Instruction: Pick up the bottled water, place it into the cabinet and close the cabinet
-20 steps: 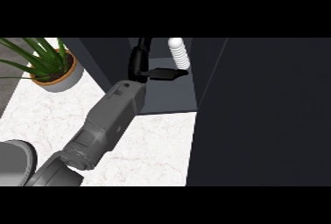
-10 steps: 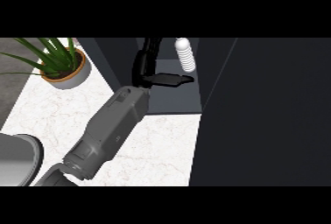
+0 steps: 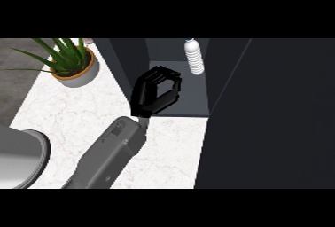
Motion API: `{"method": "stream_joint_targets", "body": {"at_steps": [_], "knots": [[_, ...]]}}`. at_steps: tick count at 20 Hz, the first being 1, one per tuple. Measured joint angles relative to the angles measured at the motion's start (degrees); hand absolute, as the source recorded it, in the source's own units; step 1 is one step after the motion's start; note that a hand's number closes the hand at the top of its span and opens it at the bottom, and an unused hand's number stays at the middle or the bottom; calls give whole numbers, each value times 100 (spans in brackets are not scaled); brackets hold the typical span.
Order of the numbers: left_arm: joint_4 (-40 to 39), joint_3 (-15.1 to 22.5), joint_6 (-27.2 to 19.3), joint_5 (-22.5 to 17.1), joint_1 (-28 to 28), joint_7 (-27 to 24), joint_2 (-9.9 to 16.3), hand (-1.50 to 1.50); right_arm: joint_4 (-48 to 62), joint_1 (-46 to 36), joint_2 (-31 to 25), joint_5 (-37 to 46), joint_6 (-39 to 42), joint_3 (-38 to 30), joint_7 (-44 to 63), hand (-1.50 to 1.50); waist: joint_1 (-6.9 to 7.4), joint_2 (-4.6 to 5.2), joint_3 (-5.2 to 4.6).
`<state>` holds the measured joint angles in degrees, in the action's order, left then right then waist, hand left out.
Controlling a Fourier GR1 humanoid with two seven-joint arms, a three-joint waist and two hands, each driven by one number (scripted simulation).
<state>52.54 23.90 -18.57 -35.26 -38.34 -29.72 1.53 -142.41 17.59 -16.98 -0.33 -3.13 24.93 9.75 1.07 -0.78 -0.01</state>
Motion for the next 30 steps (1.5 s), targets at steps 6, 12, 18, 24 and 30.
{"method": "stream_joint_targets", "body": {"at_steps": [6, 12, 18, 24, 30], "knots": [[1567, 387, -188, 156, 1212, 347, 489, 150, 16, -242, -373, 88, 277, 362, 419, 150, 39, 5, -1], [3094, 585, -327, 343, 2509, 426, 1113, 150, -11, -450, -319, 79, 358, 970, 1027, 150, 9, 28, -1], [4177, 453, -173, 354, 3613, 382, 1697, 150, 96, -943, 111, 217, 167, 1507, 1607, 150, -32, 44, -5], [4834, 162, 33, 240, 4386, 281, 2102, 150, 487, -1659, 870, 703, -38, 2194, 2278, 150, -17, 48, -9], [5170, -147, 331, 48, 4920, 177, 2355, 150, 756, -2644, 910, 1118, -311, 2559, 2652, 150, 21, 51, -14]]}}
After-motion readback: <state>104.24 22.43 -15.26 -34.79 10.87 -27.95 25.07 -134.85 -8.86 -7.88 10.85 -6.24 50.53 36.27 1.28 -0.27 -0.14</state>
